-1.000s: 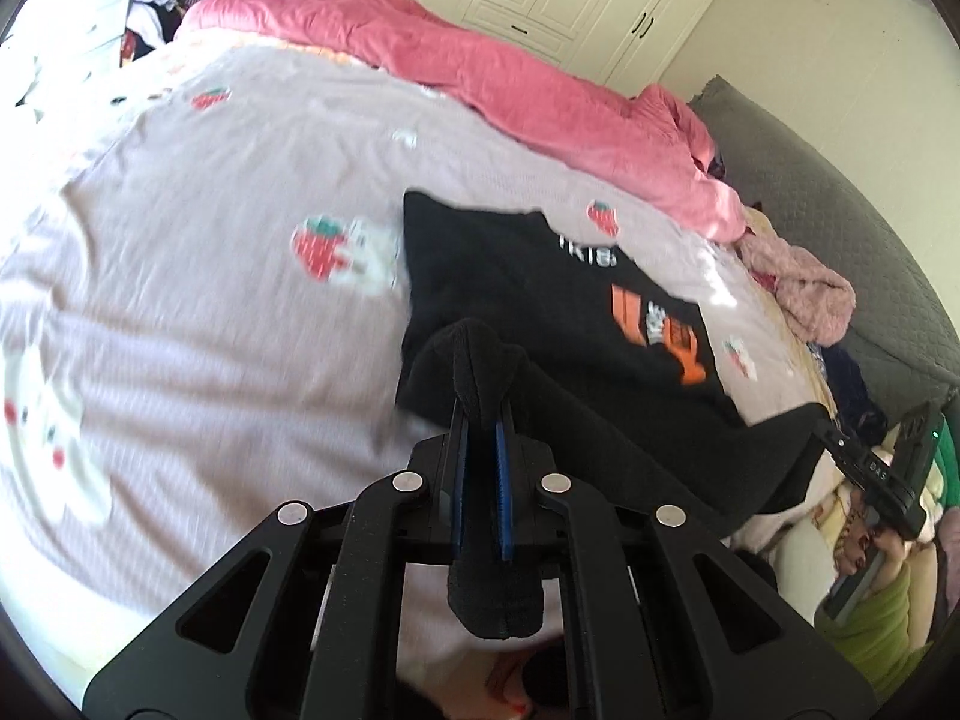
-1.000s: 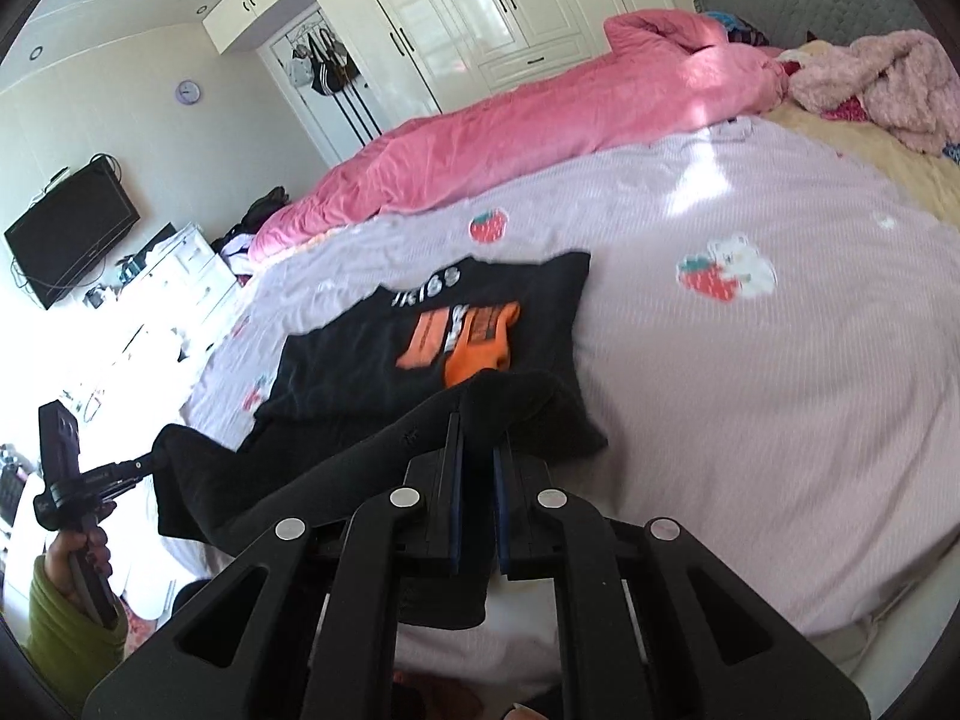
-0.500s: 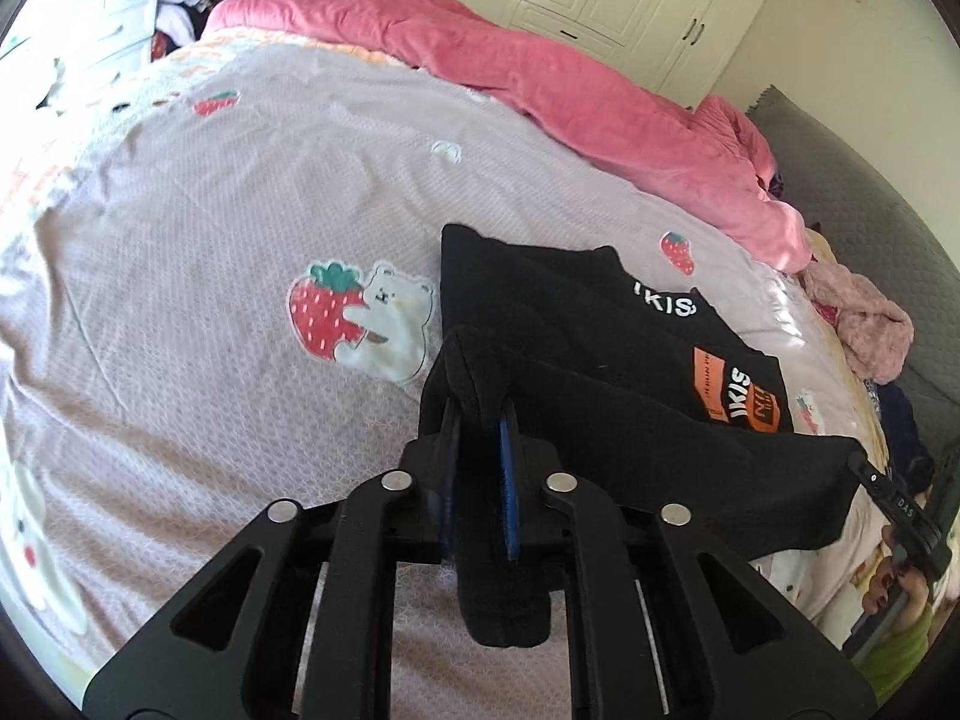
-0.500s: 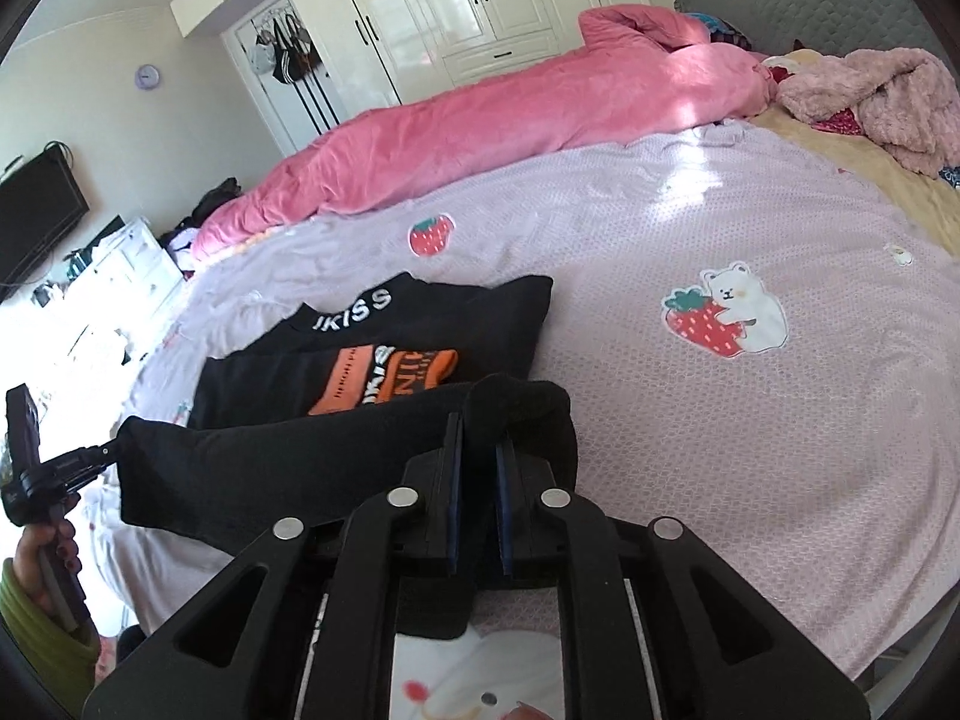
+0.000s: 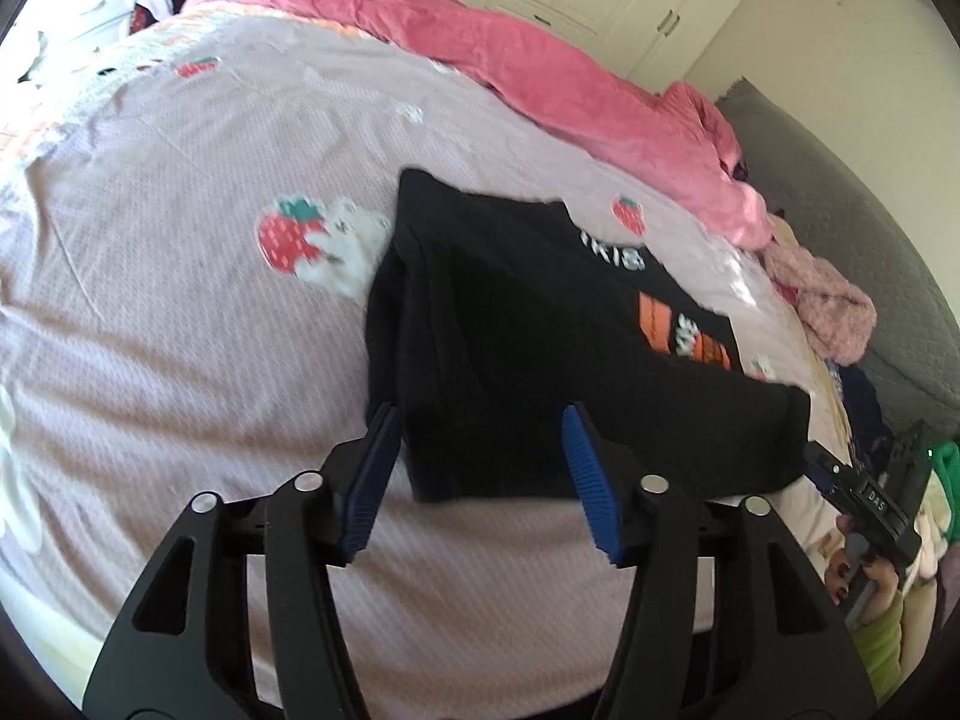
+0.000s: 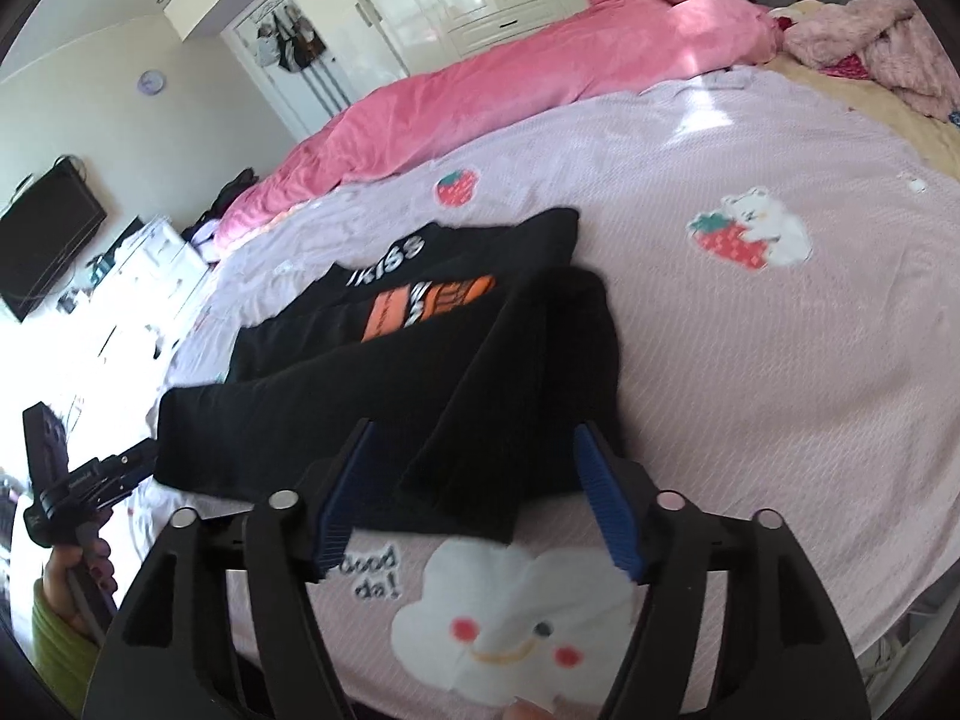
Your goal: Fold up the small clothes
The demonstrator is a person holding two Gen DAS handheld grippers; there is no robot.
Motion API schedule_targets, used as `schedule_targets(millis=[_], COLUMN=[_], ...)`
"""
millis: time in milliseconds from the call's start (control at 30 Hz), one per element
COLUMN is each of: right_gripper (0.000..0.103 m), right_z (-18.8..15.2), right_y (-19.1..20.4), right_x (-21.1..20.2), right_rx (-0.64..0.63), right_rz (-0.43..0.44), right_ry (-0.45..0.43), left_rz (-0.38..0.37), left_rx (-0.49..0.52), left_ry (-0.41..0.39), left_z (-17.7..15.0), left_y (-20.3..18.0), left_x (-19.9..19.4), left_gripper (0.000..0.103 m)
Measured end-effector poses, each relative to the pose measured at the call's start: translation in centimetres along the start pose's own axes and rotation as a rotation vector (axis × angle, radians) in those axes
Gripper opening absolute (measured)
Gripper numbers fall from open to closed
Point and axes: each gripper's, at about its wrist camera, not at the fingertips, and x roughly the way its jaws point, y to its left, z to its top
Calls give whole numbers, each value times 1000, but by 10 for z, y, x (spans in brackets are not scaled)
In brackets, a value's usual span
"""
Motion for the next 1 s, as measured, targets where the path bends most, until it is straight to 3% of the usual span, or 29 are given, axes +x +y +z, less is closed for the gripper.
schedule_targets(millis=[133, 167, 200, 233, 267, 300, 500, 733, 1000], right_gripper=[72, 67, 49, 41, 26, 19, 14, 14, 14], right_z=[-3, -3, -3, -1, 0, 4, 35, 73, 98], right_y=[9, 10, 10, 10, 9, 8, 6, -3, -32], right_x=[17, 23, 27, 30, 32, 32, 22, 28, 60], right_rx=[-37, -38, -37, -34, -29, -18, 6, 50, 142], right_rz=[-37, -52, -53, -63, -72, -62, 8, 32, 0], right_ry=[35, 42, 48, 52, 53, 47, -36, -107, -97], left_rz=[30, 37, 38, 43, 44, 33, -42, -41, 12], left_rx=[34, 39, 43, 53, 59, 55, 10, -13, -46], left_ry=[30, 31, 30, 28, 27, 28, -15, -72, -94], left_z=[-6, -6, -6, -4, -3, 0, 31, 77, 112], left_y=[-8, -10, -12, -13, -15, -15, -13, -14, 1], left_x=[14, 16, 18, 20, 21, 21, 14, 23, 47], left_gripper=[50, 44, 35, 16, 15, 14, 13, 12, 12])
